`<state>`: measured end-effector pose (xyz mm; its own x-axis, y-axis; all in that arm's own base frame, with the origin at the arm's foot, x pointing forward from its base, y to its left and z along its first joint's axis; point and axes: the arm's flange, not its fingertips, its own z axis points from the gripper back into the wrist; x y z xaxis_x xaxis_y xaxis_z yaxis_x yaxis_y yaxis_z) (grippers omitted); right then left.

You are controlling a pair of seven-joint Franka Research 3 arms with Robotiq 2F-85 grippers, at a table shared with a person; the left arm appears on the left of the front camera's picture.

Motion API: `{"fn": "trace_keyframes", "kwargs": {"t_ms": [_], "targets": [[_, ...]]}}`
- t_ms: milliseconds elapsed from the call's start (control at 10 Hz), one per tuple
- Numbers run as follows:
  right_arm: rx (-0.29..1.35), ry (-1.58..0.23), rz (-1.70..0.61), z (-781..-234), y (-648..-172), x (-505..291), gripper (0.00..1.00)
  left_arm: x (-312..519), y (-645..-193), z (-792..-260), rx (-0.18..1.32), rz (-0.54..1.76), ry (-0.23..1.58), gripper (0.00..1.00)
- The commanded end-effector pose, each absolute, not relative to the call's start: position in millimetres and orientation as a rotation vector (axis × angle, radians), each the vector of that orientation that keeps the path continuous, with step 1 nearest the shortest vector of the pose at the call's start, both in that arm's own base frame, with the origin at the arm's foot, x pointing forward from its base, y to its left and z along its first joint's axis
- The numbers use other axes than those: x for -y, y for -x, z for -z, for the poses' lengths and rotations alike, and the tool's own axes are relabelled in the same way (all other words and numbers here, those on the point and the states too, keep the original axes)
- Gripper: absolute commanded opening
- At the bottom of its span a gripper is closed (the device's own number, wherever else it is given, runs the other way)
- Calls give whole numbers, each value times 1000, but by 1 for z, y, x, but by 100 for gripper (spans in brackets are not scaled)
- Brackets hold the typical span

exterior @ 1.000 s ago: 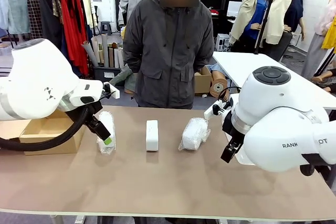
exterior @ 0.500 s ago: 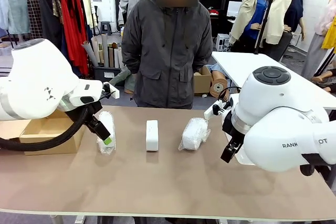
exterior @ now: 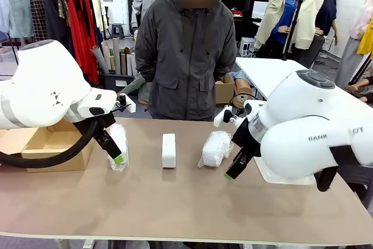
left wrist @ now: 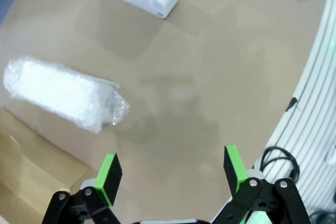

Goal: Separate and place wrapped and unwrapped clocks.
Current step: Pick up the Digital clock indicated by the person.

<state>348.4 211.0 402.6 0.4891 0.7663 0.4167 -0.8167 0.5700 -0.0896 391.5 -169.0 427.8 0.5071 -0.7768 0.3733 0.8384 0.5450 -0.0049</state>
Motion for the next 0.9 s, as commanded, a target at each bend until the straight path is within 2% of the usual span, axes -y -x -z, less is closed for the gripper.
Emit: {"fn": "trace_keyframes", "kwargs": {"t_ms": [0, 200, 600, 800], "targets": [[460, -296, -1036, -418, -364, -189, 100, 156, -399, -436, 382, 1164, 283, 100], [461, -420, -1079, -429, -375, -181, 100, 151, -403, -447, 428, 1307, 351, 100], [576, -587, -1236, -455, -401, -156, 100, 126, -419, -471, 535, 1420, 447, 100], [579, -582, -1322, -460, -409, -148, 100, 115, -426, -483, 595, 1456, 461, 100]]}}
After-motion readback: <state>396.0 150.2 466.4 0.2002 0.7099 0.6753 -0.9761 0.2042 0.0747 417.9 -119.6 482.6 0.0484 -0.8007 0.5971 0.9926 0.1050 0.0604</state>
